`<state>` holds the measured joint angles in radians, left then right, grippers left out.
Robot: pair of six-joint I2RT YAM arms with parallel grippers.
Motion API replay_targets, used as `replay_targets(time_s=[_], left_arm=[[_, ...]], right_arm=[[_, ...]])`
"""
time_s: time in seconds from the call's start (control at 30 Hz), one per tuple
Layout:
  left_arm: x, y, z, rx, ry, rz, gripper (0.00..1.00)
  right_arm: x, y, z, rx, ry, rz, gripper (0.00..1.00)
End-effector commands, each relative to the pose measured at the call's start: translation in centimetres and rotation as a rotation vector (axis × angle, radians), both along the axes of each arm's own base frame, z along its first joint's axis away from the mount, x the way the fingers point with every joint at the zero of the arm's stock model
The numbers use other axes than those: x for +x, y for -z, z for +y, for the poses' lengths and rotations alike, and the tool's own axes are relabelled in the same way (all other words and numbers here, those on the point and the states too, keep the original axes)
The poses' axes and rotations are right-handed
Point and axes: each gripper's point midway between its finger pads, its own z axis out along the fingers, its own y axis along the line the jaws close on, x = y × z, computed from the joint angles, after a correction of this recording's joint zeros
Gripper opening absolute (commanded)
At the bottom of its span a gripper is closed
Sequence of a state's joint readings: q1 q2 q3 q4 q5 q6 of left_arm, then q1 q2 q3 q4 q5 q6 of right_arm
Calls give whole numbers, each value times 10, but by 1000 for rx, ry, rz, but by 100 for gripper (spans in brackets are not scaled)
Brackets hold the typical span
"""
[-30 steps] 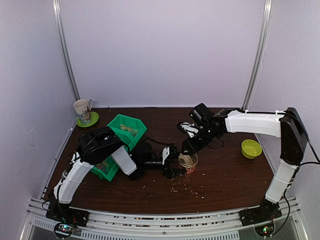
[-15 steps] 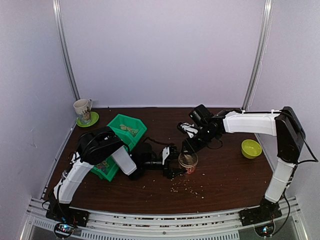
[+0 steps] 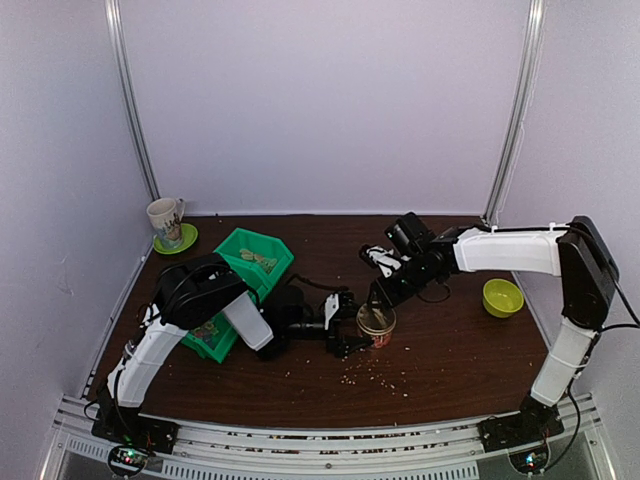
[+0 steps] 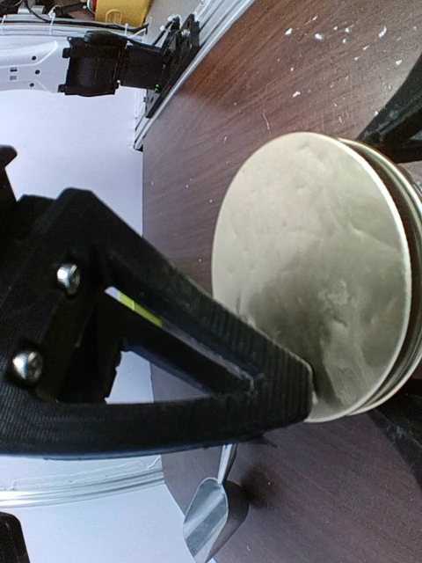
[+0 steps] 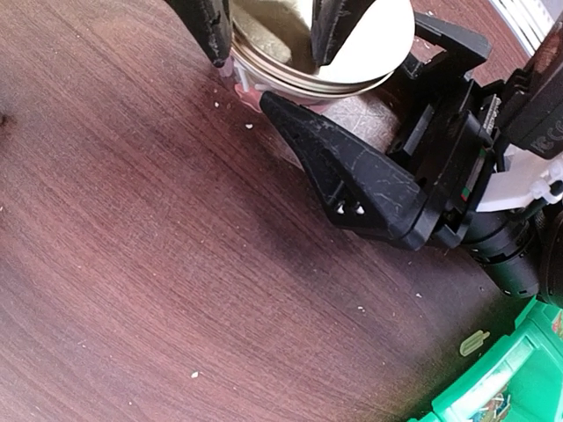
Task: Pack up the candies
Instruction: Screw the box lid onto the packing box.
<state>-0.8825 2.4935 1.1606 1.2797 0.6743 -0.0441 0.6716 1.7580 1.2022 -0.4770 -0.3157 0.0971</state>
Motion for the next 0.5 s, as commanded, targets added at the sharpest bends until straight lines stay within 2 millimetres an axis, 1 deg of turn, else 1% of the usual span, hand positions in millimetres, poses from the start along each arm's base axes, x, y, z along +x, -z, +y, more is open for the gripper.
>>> replay_targets(time_s=[0.0, 0.03, 0.13, 0.17, 0.47], left_arm=[[-10, 96, 24, 234, -24, 117, 83], [-10, 96, 24, 234, -25, 117, 83], [-10, 96, 24, 234, -25, 117, 83], [-10, 96, 24, 234, -25, 117, 83], [-10, 95, 24, 233, -24, 116, 83]], right_arm=[[-16, 13, -15, -48, 14, 57, 30], [-18, 14, -15, -48, 14, 59, 30], [-21, 13, -17, -41, 13, 65, 23], [-23, 13, -17, -40, 13, 71, 22], [-37, 19, -22, -38, 8, 121, 22]])
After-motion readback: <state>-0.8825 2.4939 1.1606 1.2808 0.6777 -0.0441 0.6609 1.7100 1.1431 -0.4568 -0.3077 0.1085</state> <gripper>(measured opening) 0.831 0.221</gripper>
